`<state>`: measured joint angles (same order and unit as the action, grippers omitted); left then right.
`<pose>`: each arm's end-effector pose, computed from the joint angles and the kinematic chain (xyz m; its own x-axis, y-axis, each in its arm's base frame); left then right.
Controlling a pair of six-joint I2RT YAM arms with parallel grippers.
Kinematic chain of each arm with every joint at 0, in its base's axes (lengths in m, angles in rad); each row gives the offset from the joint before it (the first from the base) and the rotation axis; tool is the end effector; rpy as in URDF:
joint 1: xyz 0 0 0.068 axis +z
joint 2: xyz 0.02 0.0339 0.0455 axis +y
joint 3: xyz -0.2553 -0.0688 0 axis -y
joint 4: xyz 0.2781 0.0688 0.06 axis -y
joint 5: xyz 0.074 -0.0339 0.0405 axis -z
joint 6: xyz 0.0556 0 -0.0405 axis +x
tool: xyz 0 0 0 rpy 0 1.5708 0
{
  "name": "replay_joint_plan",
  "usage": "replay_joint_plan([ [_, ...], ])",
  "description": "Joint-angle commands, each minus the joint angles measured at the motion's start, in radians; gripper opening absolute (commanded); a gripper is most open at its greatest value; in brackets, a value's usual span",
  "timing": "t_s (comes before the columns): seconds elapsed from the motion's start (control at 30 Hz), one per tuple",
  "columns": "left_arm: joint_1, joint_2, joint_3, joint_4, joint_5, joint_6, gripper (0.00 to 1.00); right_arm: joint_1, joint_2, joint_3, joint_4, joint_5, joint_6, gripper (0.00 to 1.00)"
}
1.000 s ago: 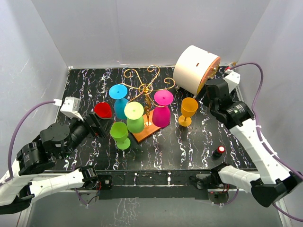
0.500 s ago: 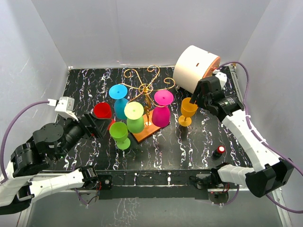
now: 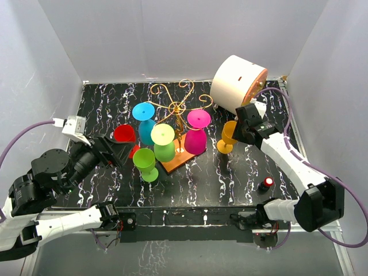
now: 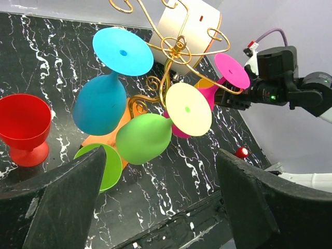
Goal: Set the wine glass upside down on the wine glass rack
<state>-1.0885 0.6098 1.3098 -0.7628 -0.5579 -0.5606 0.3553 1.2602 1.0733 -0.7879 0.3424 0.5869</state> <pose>0.0751 -0.0800 0.4772 -0.2940 -0.4110 -0.8629 0.4135 0.7593 -0.5025 0.2852 0.0859 0.2593 -0.7297 0.2856 -0.6213 0.3040 0.9494 0.0795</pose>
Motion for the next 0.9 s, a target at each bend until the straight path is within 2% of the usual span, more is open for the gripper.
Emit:
replay_joint_plan([
  [0.0,-0.002,0.003,0.014,0.025,0.013,0.019,0.85,-0.013,0.008,-0.017,0.114,-0.001,-0.019,0.36],
  [0.1,-0.003,0.009,0.021,0.036,0.022,0.026,0.85,-0.015,0.022,-0.016,0.132,0.007,-0.019,0.28],
  [0.33,-0.002,0.027,0.034,0.059,0.039,0.04,0.85,-0.015,-0.002,0.008,0.116,0.047,-0.028,0.0],
  [0.57,-0.002,0.054,0.064,0.128,0.104,0.088,0.85,-0.016,-0.102,0.029,0.061,0.091,-0.007,0.0],
  [0.87,-0.002,0.168,0.158,0.308,0.375,0.166,0.9,-0.015,-0.297,0.1,0.001,0.178,0.027,0.0],
])
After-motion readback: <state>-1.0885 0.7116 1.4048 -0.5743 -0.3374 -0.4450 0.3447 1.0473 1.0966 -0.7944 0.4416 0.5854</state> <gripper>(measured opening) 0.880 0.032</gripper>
